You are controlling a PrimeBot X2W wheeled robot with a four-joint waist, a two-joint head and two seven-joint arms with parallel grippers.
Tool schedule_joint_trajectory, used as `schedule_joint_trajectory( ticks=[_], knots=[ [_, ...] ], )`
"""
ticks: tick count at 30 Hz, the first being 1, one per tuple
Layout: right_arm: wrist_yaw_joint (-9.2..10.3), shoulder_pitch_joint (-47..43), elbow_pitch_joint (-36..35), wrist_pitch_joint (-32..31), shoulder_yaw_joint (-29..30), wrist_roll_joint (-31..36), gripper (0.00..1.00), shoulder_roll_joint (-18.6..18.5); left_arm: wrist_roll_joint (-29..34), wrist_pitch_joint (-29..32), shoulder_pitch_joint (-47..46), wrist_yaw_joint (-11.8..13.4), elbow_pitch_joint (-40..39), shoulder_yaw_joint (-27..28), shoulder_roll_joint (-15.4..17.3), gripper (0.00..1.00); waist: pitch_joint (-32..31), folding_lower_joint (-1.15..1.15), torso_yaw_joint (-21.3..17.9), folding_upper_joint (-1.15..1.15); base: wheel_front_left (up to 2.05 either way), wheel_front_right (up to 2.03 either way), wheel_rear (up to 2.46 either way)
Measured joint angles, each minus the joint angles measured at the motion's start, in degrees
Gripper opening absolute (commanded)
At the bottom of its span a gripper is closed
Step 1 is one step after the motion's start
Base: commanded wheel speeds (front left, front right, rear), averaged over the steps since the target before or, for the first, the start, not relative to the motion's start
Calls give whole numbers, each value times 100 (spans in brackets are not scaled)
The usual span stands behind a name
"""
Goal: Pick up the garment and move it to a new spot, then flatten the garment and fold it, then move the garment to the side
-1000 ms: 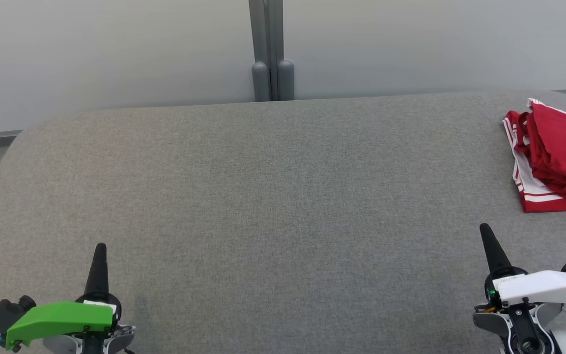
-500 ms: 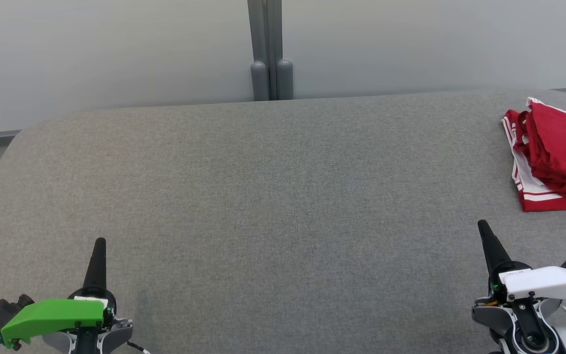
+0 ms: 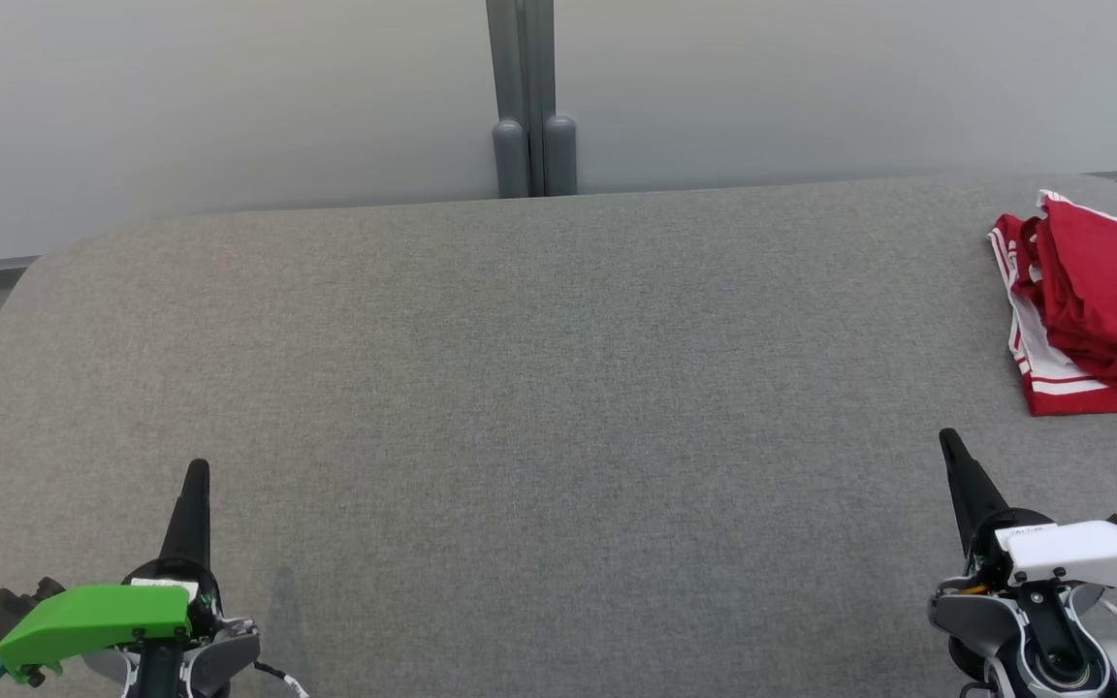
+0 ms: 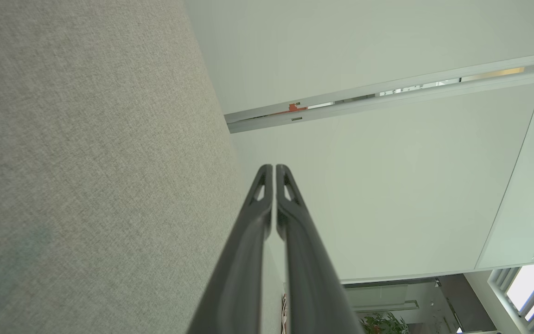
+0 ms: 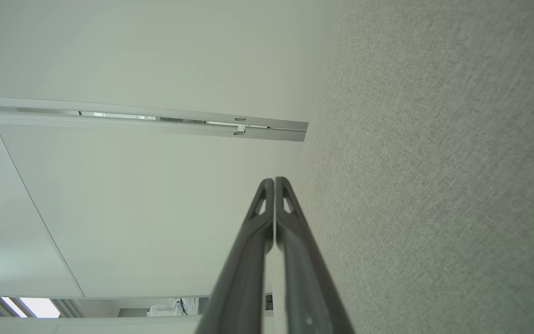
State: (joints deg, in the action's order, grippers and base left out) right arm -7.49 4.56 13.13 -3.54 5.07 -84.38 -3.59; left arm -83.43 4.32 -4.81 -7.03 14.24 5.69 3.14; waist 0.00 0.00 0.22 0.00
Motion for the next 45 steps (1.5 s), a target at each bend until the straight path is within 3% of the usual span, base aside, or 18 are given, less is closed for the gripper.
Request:
schedule_joint_trajectory(
  ticks=[23,45],
  knots=[
    [1,144,82,-243,77,-837,0,23,-892,218,-111,-27,-10,80,-27,0,18,0,-22,0,0,0,0],
    [1,146,86,-267,96,-837,0,34,-898,219,-112,-27,-10,82,-29,0,18,0,-22,0,0,0,0]
  ],
)
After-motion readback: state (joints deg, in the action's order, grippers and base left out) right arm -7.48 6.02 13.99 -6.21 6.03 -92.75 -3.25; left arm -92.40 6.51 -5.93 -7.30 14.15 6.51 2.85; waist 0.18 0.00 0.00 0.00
